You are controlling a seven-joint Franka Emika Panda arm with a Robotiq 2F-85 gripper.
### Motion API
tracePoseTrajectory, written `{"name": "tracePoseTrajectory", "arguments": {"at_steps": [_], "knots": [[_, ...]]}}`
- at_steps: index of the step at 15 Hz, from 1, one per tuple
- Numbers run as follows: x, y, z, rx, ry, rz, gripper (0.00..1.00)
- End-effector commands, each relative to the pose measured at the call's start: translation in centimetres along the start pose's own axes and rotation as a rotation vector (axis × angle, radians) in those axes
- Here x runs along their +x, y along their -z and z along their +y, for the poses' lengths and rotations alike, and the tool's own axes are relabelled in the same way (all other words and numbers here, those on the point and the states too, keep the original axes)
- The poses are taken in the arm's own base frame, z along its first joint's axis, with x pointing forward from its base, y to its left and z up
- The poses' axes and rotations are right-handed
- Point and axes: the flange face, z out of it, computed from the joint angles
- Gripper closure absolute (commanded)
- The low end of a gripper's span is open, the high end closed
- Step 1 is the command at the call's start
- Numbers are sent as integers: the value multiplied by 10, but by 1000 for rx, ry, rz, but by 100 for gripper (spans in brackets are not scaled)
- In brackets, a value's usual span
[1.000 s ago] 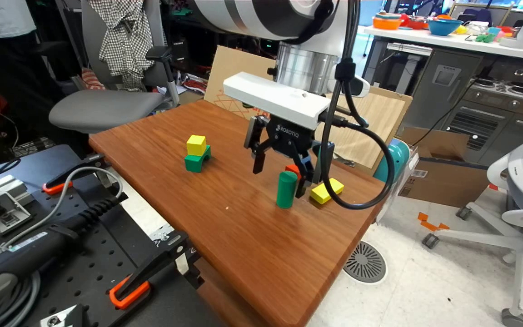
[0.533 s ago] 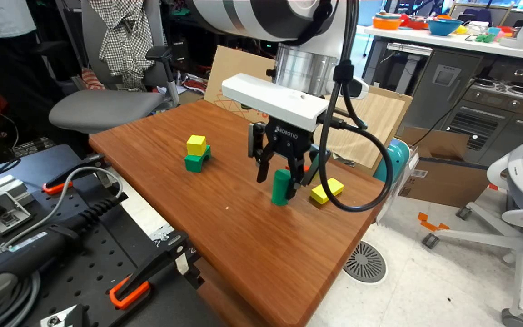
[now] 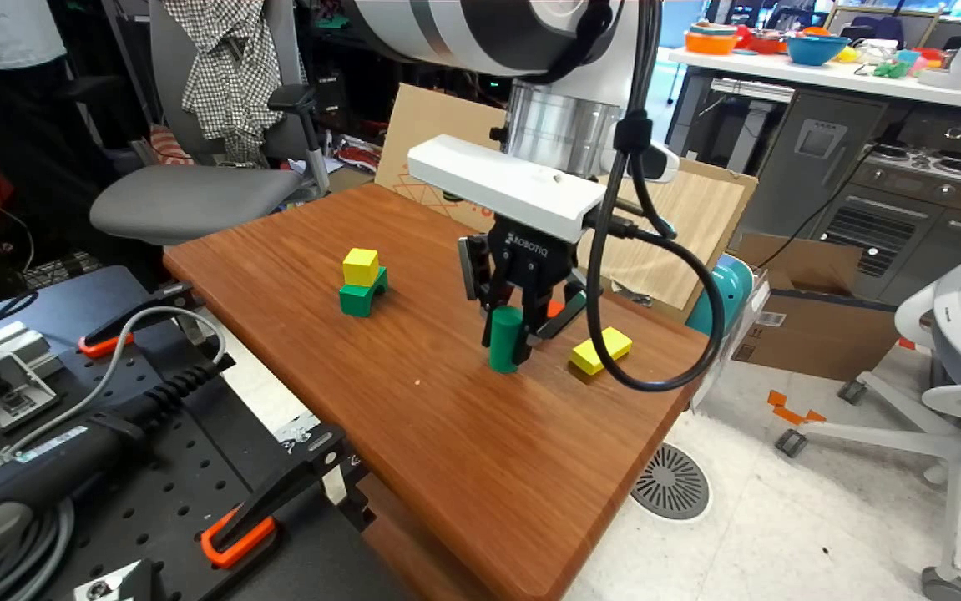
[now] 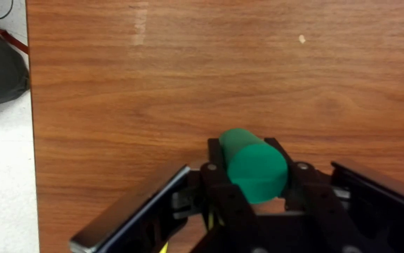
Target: Move the green cylindrical block to the left and then move it to the right
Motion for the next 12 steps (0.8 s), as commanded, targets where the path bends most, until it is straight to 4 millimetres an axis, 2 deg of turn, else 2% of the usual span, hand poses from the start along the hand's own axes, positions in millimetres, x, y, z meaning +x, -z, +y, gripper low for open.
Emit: {"name": "tracePoseTrajectory", "arguments": {"at_steps": [1, 7, 9, 12], "knots": [[-15, 14, -7, 23, 18, -4, 91], [-41, 34, -60, 36, 218, 42, 91], [-47, 33, -76, 41, 272, 28, 91], [-52, 16, -96, 47, 310, -19, 91]]}}
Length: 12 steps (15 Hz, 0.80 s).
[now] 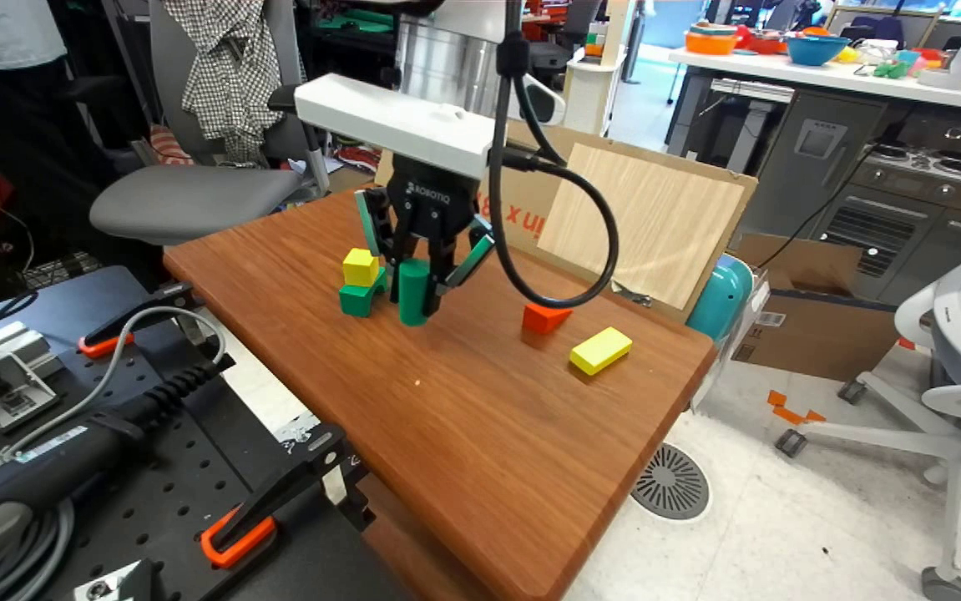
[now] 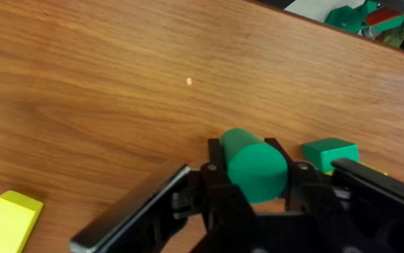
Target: Move the green cylindrical block to the left and then move it to the right
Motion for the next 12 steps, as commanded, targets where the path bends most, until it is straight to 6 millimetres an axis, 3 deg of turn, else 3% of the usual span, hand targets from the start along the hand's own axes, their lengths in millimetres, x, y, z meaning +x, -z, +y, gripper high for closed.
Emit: {"name": "tracePoseTrajectory", "arguments": {"at_steps": [1, 6, 12], "knots": [[-7, -16, -21, 7, 37, -21, 91], [-8, -34, -33, -22, 41, -33, 91], [-16, -34, -24, -136, -59, -38, 91]]}}
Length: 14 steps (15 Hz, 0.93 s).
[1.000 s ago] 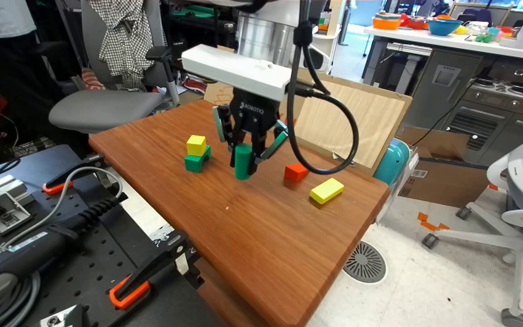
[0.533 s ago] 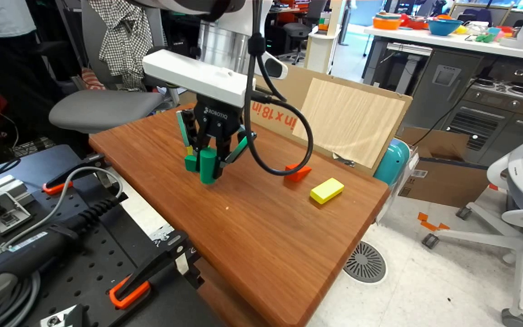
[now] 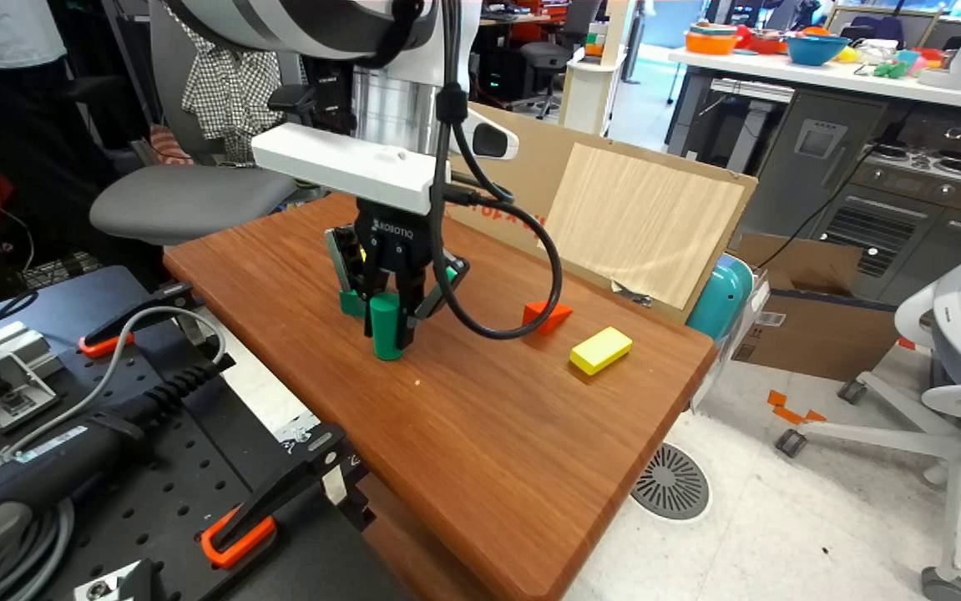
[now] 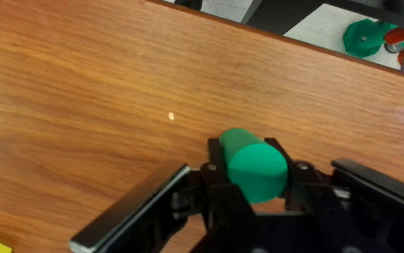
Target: Move the green cylindrical block to the left and then move it to the right
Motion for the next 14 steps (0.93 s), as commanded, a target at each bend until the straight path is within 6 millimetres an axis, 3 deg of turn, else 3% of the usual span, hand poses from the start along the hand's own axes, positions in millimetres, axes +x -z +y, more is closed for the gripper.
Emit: {"name": "tracePoseTrajectory", "arguments": {"at_steps": [1, 3, 4, 5, 9, 11, 14], "knots": [[-7, 0, 3, -73, -57, -6, 91], [-8, -2, 4, -86, -75, -22, 91], [-7, -3, 4, -82, -83, -24, 60], [-7, -3, 4, -79, -90, -26, 40], [-12, 13, 12, -53, -122, 25, 12], [-18, 30, 21, -42, -149, 72, 0], [-31, 59, 37, -23, -204, 142, 0]]}}
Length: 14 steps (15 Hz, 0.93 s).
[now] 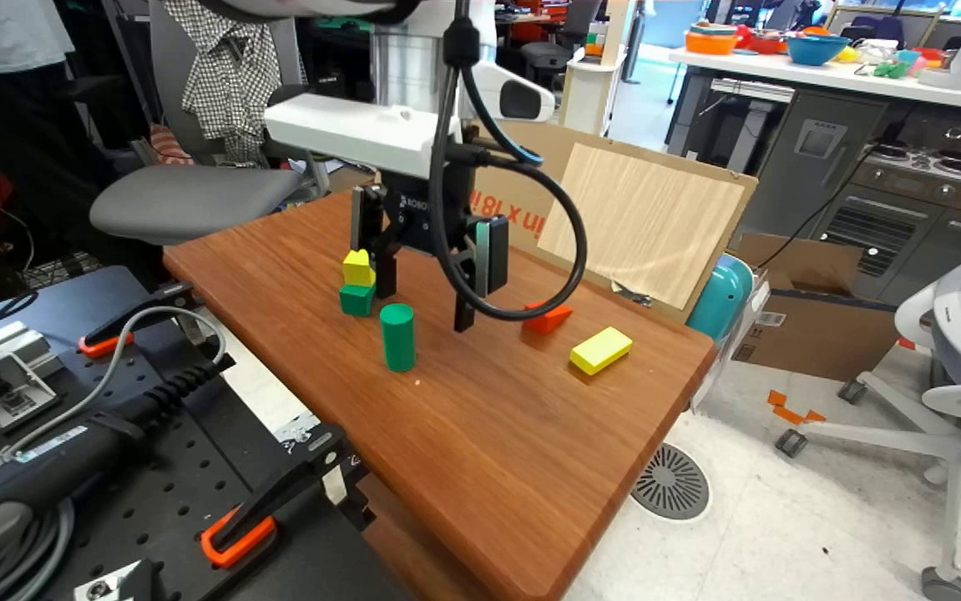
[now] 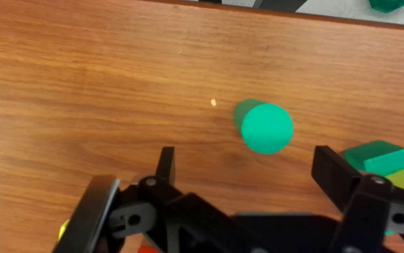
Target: Move the green cylindrical block to the left and then move it to the right
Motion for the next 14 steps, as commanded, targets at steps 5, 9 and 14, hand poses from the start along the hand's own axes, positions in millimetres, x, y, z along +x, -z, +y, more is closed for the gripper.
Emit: {"name": "tracePoseTrajectory", "arguments": {"at_steps": [5, 9, 14], "knots": [[-22, 64, 56, 53, -113, 136, 0], [-31, 75, 80, 78, -150, 160, 0], [-28, 68, 82, 65, -153, 144, 0]]}}
